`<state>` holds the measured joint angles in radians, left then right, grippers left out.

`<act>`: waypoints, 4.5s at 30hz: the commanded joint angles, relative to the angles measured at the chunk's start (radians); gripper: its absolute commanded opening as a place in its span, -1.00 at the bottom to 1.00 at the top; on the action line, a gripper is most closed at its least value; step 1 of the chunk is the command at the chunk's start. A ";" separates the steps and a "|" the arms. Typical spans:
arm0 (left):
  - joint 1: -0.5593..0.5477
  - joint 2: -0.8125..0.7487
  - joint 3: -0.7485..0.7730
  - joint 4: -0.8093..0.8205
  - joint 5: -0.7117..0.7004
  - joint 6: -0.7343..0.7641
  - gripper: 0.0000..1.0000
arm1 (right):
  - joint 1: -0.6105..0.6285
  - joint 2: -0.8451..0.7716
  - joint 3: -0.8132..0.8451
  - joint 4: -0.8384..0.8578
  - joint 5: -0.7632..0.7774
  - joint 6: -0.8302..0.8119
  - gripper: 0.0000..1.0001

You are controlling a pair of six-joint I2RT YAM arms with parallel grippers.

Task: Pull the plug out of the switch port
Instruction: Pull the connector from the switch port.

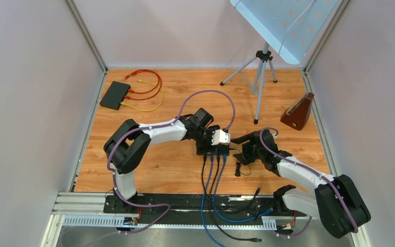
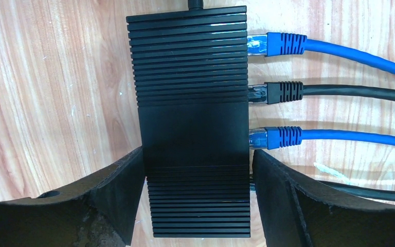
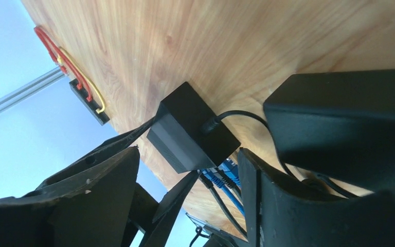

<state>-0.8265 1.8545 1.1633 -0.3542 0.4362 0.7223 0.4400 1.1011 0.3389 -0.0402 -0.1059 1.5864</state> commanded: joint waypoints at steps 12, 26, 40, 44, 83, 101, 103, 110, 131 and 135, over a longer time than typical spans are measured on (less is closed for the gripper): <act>-0.028 0.025 0.001 -0.001 -0.033 -0.097 0.50 | 0.055 0.192 0.114 -0.112 0.097 0.368 -0.30; -0.028 0.035 -0.030 0.036 -0.023 -0.110 0.41 | 0.168 0.247 0.151 -0.208 0.271 0.513 -0.69; -0.027 0.052 -0.016 0.020 -0.005 -0.111 0.34 | 0.221 0.284 0.213 -0.259 0.319 0.487 -0.61; -0.028 0.054 -0.013 0.011 -0.006 -0.104 0.32 | 0.223 0.286 0.207 -0.259 0.327 0.489 -0.87; -0.010 0.064 -0.004 -0.084 -0.003 -0.076 0.12 | 0.162 0.126 0.126 -0.001 0.393 0.071 -1.00; -0.006 0.073 -0.015 -0.063 -0.006 -0.125 0.01 | 0.188 0.086 0.044 0.169 0.243 0.235 -1.00; -0.006 0.071 -0.018 -0.065 -0.005 -0.124 0.01 | 0.191 0.072 0.053 0.181 0.286 0.145 -1.00; -0.006 0.084 -0.005 -0.069 0.002 -0.127 -0.01 | 0.090 0.191 0.185 -0.108 0.169 0.076 -1.00; -0.005 0.095 -0.008 -0.083 0.010 -0.110 -0.05 | 0.090 0.052 -0.018 0.286 0.060 0.241 -1.00; -0.005 0.105 -0.005 -0.084 0.016 -0.109 -0.06 | 0.092 0.028 0.077 0.137 0.095 0.198 -1.00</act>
<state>-0.8238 1.8843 1.1923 -0.3378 0.4694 0.6312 0.5140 1.1770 0.3027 0.0360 0.0601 1.7683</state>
